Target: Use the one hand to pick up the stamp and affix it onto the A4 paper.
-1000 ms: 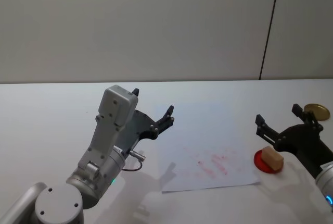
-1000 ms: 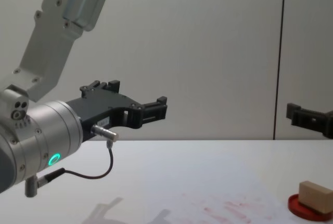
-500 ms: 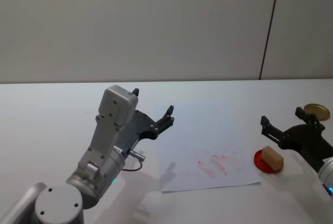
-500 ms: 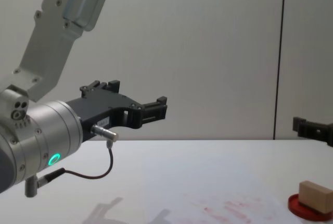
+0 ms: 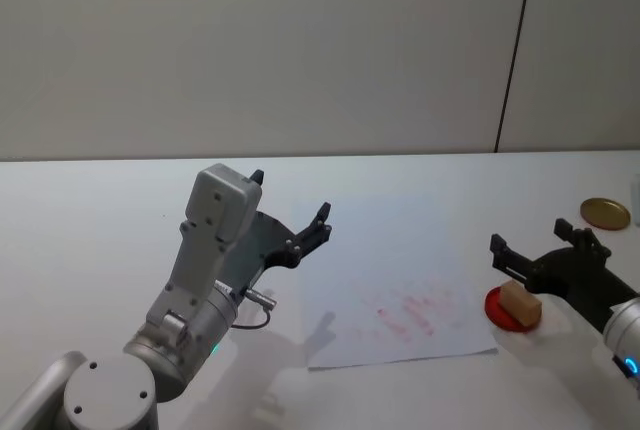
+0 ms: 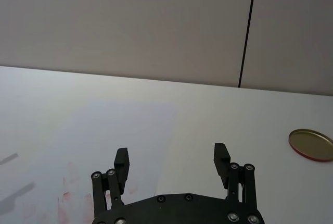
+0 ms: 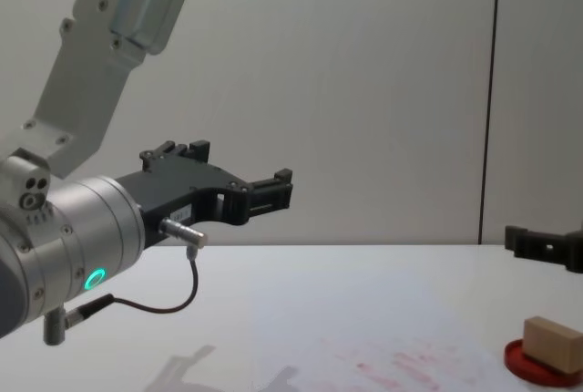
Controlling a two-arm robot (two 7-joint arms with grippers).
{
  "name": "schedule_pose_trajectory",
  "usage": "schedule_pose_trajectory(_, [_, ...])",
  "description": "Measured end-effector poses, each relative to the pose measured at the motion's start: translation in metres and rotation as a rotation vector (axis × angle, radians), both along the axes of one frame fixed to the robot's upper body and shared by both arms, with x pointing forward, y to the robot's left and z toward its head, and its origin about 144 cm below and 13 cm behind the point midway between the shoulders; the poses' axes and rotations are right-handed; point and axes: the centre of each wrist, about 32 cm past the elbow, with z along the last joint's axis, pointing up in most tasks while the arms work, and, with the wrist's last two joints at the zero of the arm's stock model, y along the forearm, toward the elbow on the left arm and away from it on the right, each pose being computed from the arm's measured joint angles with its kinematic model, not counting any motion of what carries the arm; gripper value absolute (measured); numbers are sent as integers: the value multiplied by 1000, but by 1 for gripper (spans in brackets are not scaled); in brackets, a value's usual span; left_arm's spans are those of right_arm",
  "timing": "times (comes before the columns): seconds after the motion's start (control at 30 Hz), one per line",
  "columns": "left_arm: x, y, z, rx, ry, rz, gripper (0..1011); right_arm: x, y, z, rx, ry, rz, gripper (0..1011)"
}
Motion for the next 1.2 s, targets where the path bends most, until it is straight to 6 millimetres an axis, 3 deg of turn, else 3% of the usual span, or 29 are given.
schedule_pose_trajectory(0.47, [0, 0, 0, 0, 0, 0, 993, -2, 3, 3, -8, 108, -11, 1001])
schedule_pose_trajectory(0.9, [0, 0, 0, 0, 0, 0, 993, 7, 5, -7, -44, 202, -8, 1001])
schedule_pose_trajectory(1.1, [0, 0, 0, 0, 0, 0, 993, 12, 8, -11, -67, 230, 6, 902])
schedule_pose_trajectory(1.2, [0, 0, 0, 0, 0, 0, 993, 14, 9, -13, -80, 236, 14, 783])
